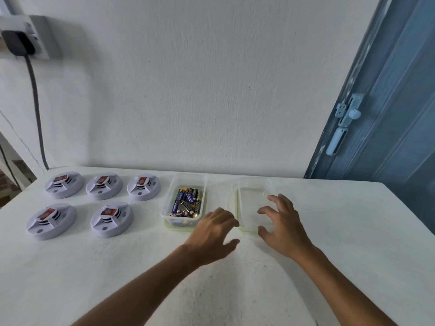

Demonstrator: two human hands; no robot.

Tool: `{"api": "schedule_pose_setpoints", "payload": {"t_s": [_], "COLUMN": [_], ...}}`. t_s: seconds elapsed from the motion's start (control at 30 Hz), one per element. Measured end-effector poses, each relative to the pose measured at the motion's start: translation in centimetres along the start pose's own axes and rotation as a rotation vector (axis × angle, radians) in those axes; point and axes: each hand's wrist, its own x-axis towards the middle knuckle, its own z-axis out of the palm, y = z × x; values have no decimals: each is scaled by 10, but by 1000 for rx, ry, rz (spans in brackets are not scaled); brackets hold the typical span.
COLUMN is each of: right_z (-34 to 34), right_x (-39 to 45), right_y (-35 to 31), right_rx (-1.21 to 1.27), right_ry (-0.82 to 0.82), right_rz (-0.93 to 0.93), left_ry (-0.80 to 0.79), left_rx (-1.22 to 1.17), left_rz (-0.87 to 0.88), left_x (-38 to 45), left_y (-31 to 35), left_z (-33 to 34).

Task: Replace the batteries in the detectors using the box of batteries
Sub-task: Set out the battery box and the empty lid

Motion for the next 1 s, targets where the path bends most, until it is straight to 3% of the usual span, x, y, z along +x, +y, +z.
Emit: {"api": "schedule_pose_setpoints", "payload": {"t_s": [0.17,0.4,1.0], "right_z": [-1,0,3], "right_x": [-2,-3,-4], "right_y": [12,10,5], "right_rx": [136,247,234], "right_ry": [-88,-96,-115], "right_rz": [128,157,137], "left_ry": [-196,-133,-228], "left_rx": [-45,-124,-192], "left_rz": [-271,-318,-485], "left_x": [13,11,24], "left_y": [6,4,15], "left_z": [45,51,30]}}
